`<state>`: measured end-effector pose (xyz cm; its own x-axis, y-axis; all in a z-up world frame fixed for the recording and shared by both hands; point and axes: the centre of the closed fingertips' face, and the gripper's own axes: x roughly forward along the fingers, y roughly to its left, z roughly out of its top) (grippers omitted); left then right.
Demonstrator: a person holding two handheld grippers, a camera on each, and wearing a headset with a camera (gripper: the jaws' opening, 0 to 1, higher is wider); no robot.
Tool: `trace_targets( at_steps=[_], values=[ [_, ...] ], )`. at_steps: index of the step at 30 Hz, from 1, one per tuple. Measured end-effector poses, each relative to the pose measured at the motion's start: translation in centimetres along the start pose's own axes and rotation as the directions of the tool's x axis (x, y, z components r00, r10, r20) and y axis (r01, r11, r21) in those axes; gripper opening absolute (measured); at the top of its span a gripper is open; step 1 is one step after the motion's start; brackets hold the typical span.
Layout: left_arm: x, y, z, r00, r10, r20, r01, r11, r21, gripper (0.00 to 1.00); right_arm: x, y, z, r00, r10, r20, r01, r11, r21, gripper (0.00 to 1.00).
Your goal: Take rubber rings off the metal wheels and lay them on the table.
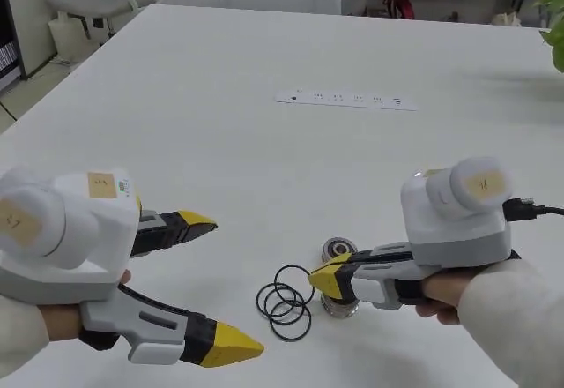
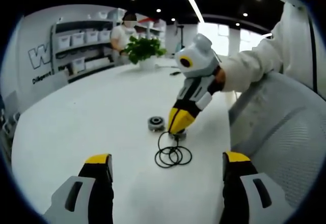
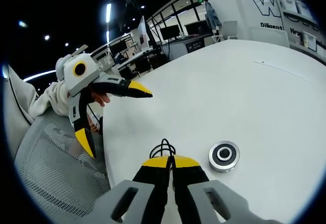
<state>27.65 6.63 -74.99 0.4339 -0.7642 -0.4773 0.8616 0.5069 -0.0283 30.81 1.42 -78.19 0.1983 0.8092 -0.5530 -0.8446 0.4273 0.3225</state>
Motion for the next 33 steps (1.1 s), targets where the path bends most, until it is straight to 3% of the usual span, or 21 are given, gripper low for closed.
trace_targets(
  at_steps=[21,33],
  values=[
    [0.0,0.2,-0.2,1.0000,0.007,-0.007,-0.007,1.000,0.001,0.91,-0.1,-0.7,-0.4,0.9992,-0.030,-0.026,0.029,0.999,-0.032,0.02],
    [-0.1,0.3,-0.1,0.9999,0.011,-0.005,-0.011,1.000,0.001,0.92,-0.5,-1.2,0.0,0.9988,-0.047,-0.011,0.046,0.998,-0.031,0.04]
  ],
)
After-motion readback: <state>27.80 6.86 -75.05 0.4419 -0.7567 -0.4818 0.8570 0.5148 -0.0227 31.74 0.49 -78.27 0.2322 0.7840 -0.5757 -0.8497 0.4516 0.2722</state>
